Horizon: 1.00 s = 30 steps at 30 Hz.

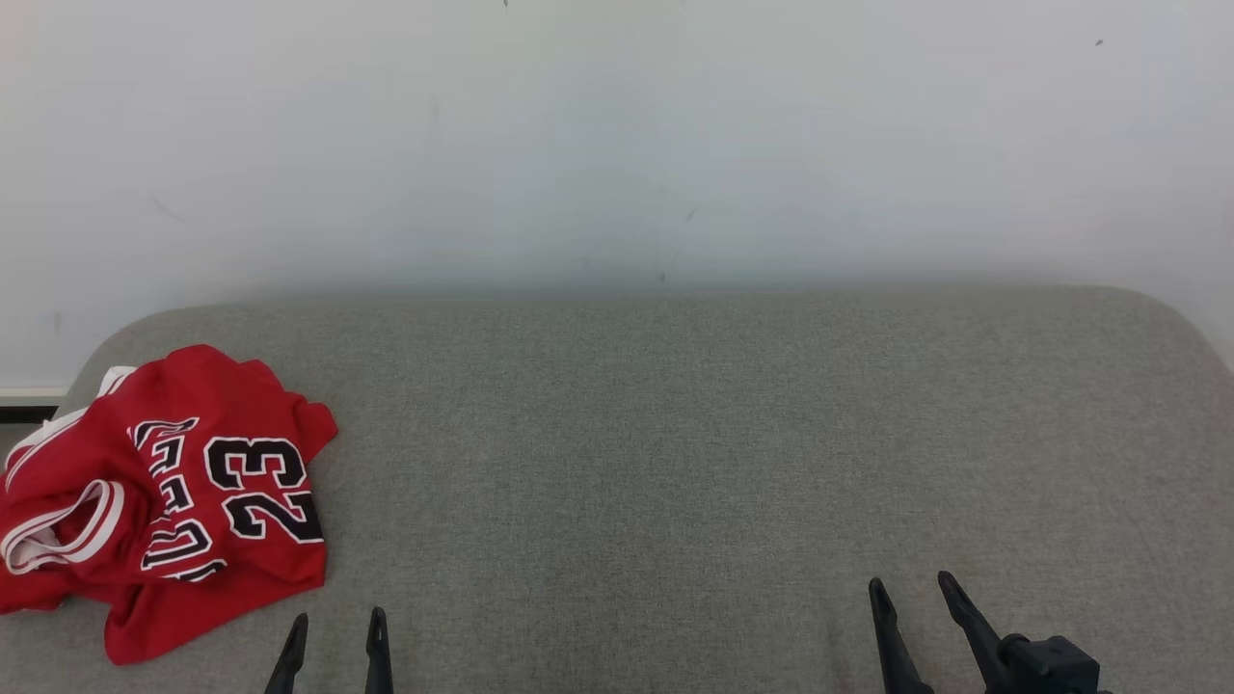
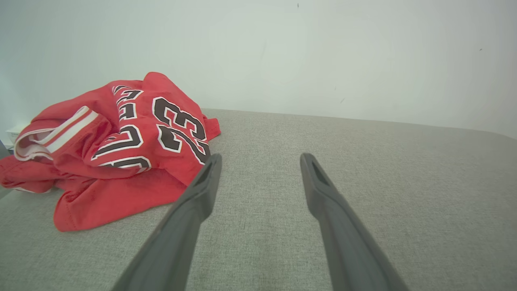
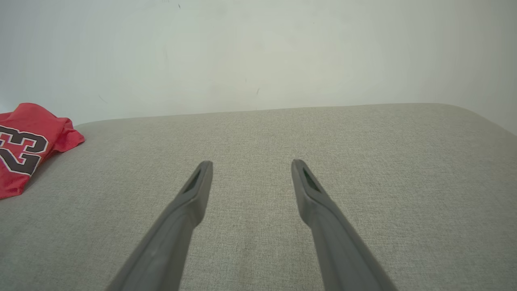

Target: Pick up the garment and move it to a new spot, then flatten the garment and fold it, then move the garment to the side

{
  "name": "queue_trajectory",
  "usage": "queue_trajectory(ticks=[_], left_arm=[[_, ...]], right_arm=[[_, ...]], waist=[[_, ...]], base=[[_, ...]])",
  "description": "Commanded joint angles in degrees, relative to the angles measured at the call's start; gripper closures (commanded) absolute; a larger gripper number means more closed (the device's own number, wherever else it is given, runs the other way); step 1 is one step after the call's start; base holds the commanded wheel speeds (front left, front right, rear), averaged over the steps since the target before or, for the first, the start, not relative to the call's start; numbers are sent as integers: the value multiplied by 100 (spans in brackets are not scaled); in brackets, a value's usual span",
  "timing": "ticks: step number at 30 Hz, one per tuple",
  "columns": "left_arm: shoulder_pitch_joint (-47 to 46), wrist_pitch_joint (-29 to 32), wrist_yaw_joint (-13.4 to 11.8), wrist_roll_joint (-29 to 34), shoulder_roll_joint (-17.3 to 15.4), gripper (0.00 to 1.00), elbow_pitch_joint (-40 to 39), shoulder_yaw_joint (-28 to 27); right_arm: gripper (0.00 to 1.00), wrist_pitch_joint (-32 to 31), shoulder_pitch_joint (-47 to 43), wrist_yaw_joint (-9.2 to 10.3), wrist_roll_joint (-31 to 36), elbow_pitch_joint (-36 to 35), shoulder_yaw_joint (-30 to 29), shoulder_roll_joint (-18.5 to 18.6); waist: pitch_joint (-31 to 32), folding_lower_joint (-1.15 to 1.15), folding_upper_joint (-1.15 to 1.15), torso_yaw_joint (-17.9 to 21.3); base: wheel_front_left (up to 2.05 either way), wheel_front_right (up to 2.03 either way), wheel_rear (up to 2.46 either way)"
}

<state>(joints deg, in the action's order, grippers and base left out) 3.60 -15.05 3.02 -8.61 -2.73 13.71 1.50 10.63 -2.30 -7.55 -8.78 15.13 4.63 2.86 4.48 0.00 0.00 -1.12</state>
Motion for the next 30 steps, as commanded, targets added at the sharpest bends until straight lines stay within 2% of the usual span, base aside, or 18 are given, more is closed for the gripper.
queue_trajectory(ticks=[1,9,15,30], left_arm=[[68,-20,-16,31,-28,0,-2,0],[9,-20,-34,-34,-27,0,24,3],[-79,-20,-47,-101,-27,0,18,19],[123,-20,-52,19,-76,0,-13,-200]], right_arm=[[0,35,-18,12,58,-24,-5,5],[0,29,15,12,21,-4,-26,4],[0,35,-53,12,38,-6,-45,3],[0,108,-109,12,-138,-10,-94,2]], waist=[[-11,0,0,-5],[-53,0,0,-37],[-52,0,0,-251],[24,0,0,-2044]], base=[[0,0,0],[0,0,0],[0,0,0],[0,0,0]])
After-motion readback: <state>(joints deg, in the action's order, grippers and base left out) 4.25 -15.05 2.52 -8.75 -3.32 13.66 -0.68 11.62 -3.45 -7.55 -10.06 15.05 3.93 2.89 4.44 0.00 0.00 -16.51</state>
